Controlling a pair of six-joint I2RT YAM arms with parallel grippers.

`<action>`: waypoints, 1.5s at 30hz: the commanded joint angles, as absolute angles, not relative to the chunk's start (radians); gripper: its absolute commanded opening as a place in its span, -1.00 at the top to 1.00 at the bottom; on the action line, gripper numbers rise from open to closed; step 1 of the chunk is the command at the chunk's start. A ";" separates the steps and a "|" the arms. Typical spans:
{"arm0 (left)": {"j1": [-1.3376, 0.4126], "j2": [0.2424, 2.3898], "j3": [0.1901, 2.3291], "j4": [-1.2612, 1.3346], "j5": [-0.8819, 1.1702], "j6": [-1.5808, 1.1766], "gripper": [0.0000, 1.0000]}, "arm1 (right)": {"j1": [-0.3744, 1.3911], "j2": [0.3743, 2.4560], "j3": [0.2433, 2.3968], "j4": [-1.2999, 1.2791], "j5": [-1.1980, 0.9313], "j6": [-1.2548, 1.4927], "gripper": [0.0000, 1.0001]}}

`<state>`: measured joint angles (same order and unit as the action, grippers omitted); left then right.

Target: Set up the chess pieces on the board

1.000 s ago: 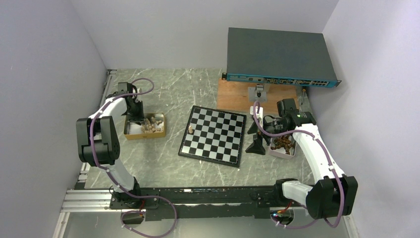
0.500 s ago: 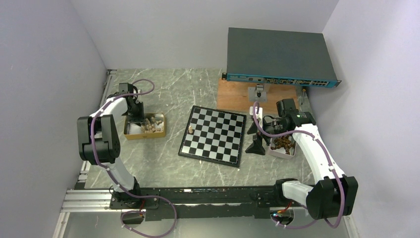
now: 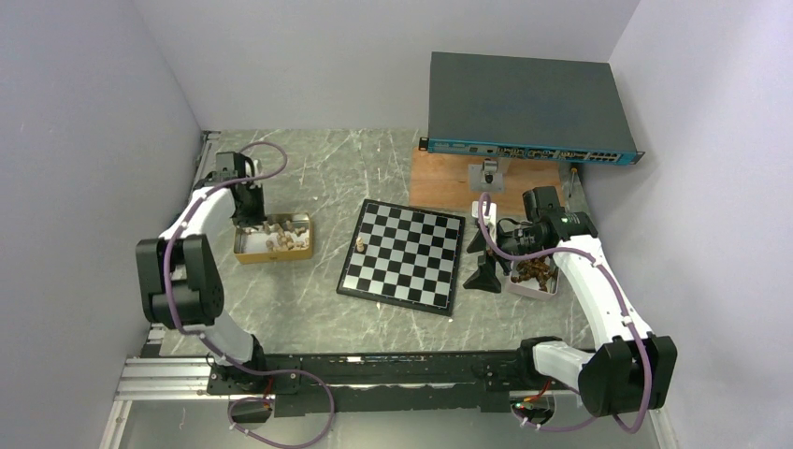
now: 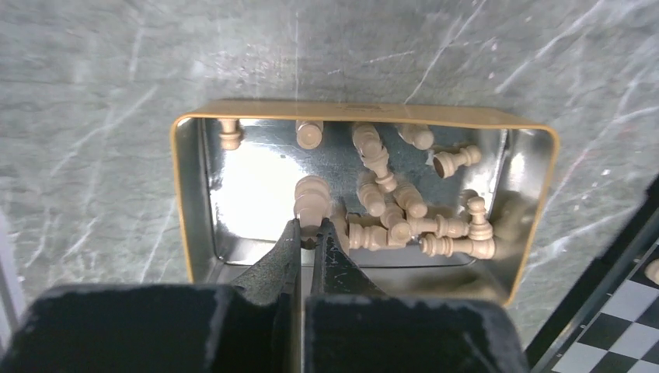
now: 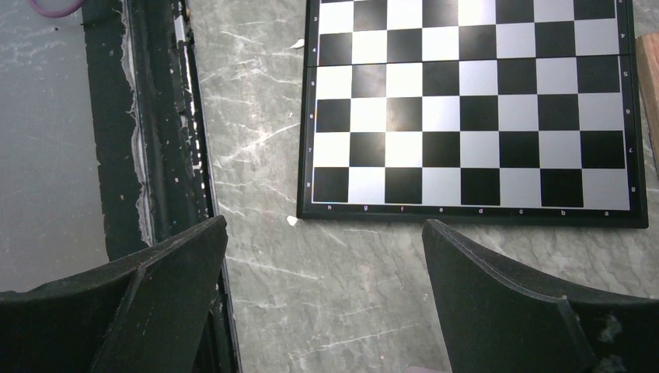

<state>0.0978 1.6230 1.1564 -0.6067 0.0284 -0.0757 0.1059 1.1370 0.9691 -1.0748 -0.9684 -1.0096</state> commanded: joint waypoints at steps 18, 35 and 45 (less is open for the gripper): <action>-0.037 1.367 1.160 -0.635 0.422 -0.079 1.00 | 0.109 1.102 0.959 -1.052 -0.977 -1.013 -0.99; -0.373 1.767 1.533 -0.687 0.299 -0.184 1.00 | 0.110 1.096 0.960 -1.049 -0.971 -1.011 -0.99; -0.462 1.973 1.731 -0.775 0.152 -0.196 1.00 | 0.115 1.101 0.959 -1.045 -0.963 -1.006 -0.99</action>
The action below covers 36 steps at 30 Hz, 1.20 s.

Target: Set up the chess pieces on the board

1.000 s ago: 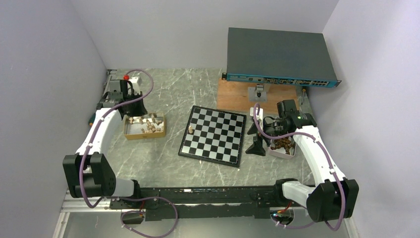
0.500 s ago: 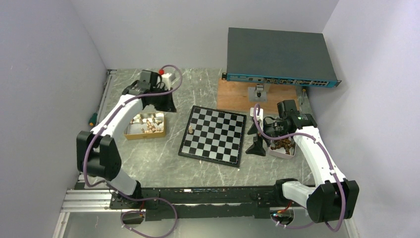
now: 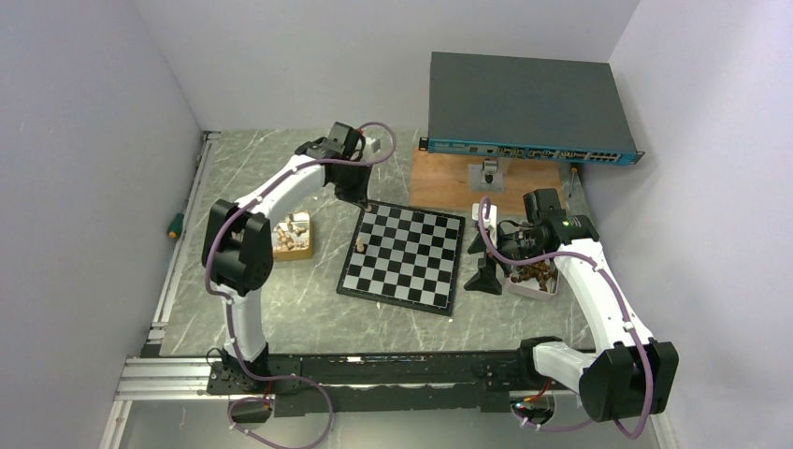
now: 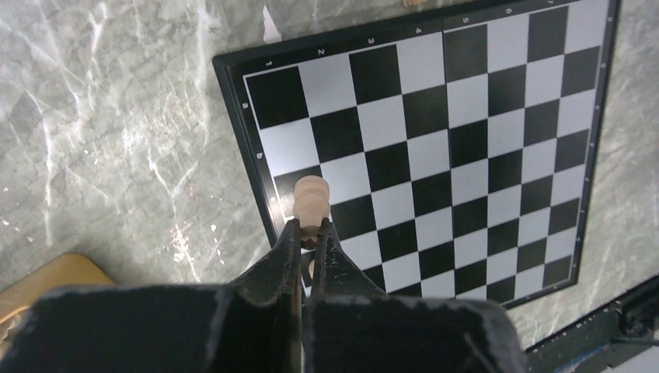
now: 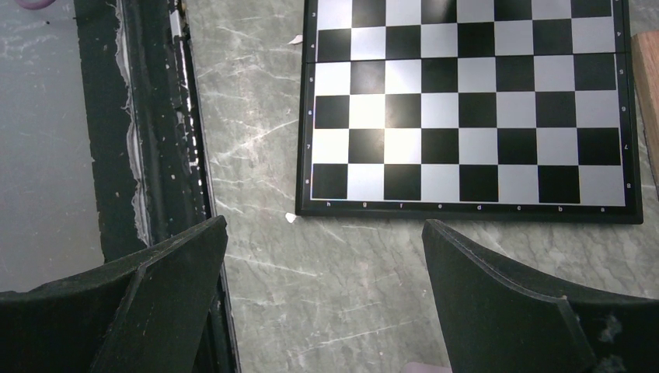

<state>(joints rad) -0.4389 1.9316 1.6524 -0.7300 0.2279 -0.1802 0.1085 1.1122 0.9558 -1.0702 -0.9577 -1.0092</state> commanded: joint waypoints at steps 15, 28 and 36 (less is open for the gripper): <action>-0.524 2.153 1.902 -0.857 0.009 -0.160 1.00 | 0.117 1.106 0.957 -1.042 -0.956 -1.003 -0.99; -0.537 2.197 1.937 -0.895 0.003 -0.137 0.93 | 0.116 1.107 0.956 -1.041 -0.953 -1.002 -0.99; -0.538 2.203 1.945 -0.911 0.003 -0.129 0.87 | 0.117 1.106 0.956 -1.040 -0.953 -1.002 -0.99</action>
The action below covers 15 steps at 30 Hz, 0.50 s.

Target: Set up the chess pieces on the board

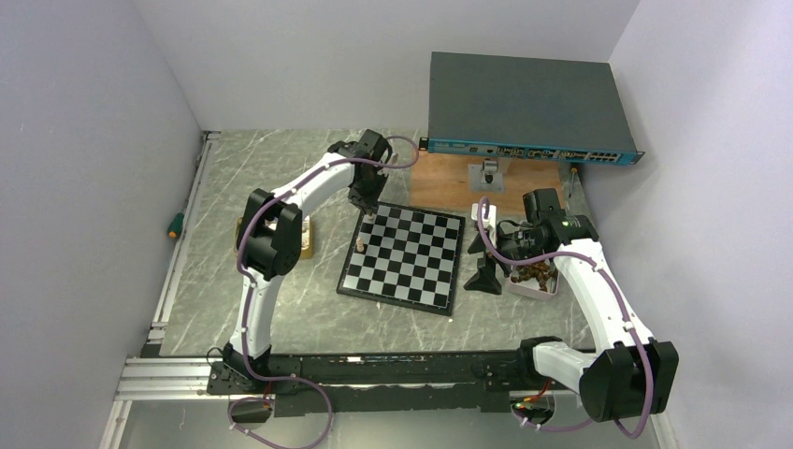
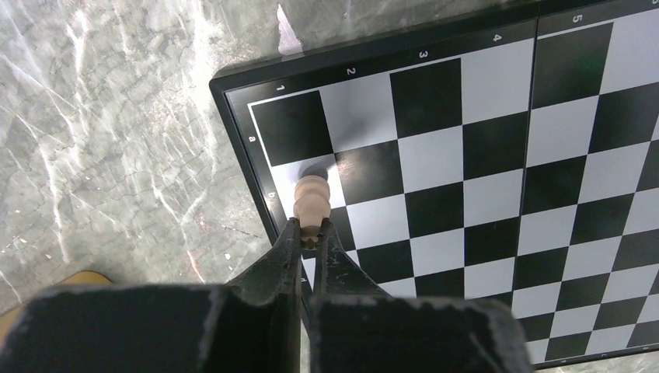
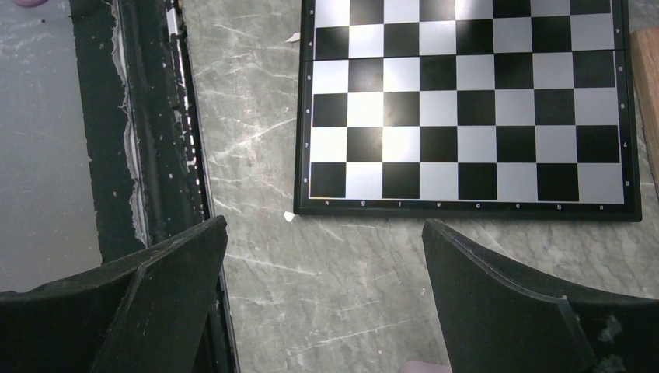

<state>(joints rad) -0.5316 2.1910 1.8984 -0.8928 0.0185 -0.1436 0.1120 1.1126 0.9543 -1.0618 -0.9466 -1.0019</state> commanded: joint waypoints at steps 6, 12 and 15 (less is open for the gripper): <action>-0.541 2.213 1.954 -0.920 0.003 -0.126 0.85 | 0.117 1.105 0.956 -1.042 -0.953 -1.003 -0.99; -0.541 2.223 1.957 -0.925 0.002 -0.123 0.81 | 0.117 1.105 0.955 -1.042 -0.953 -1.003 -0.99; -0.542 2.229 1.959 -0.929 0.002 -0.123 0.80 | 0.116 1.106 0.954 -1.042 -0.952 -1.004 -0.99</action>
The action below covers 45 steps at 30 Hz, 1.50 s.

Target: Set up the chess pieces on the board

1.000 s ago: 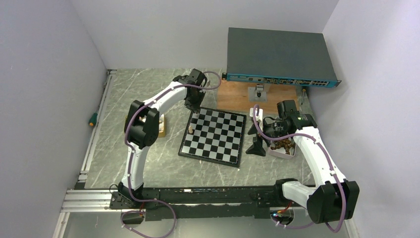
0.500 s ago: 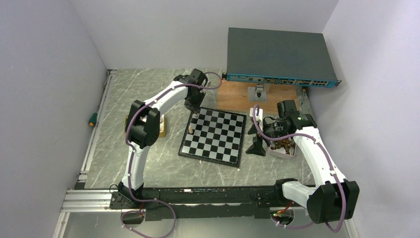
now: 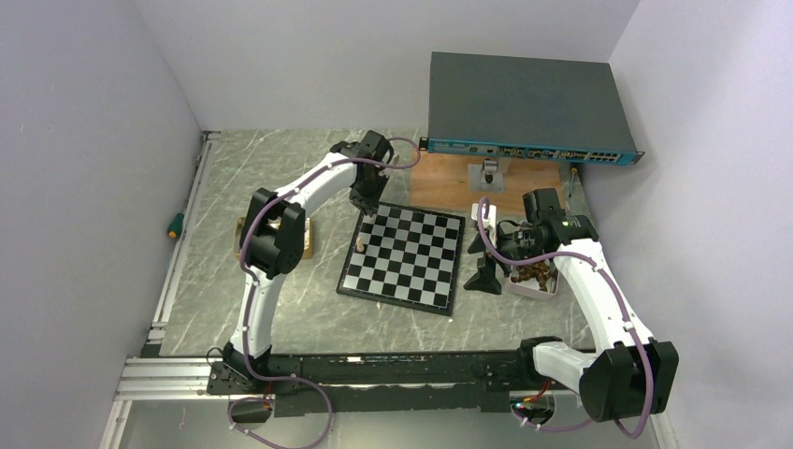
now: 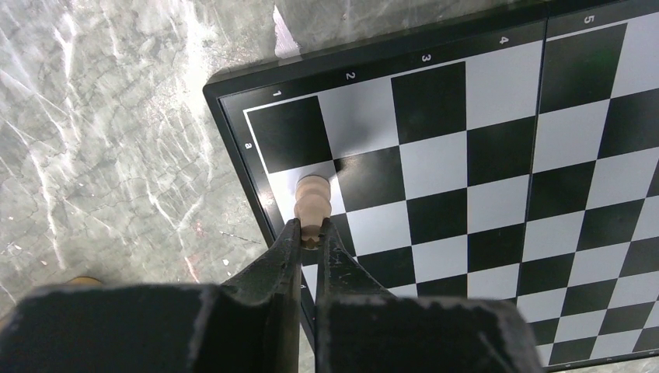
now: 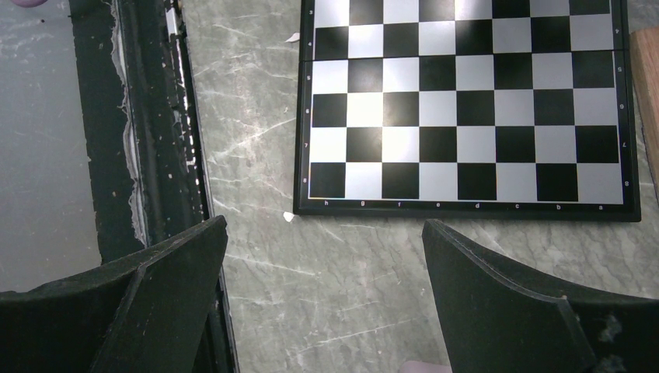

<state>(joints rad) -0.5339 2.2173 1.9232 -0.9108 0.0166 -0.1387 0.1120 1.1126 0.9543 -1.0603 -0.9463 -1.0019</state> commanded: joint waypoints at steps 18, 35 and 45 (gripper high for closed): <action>-0.543 2.219 1.971 -0.961 -0.037 -0.112 0.77 | 0.117 1.104 0.954 -1.044 -0.953 -1.005 -0.99; -0.543 2.240 1.980 -0.958 -0.011 -0.118 0.51 | 0.117 1.106 0.954 -1.045 -0.951 -1.006 -0.99; -0.543 2.233 1.977 -0.953 -0.009 -0.119 0.45 | 0.117 1.106 0.954 -1.045 -0.951 -1.007 -0.99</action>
<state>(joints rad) -0.5385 2.2383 1.9400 -0.9428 -0.0158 -0.1242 0.1123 1.1126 0.9539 -1.0603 -0.9455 -1.0019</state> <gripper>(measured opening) 0.269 0.992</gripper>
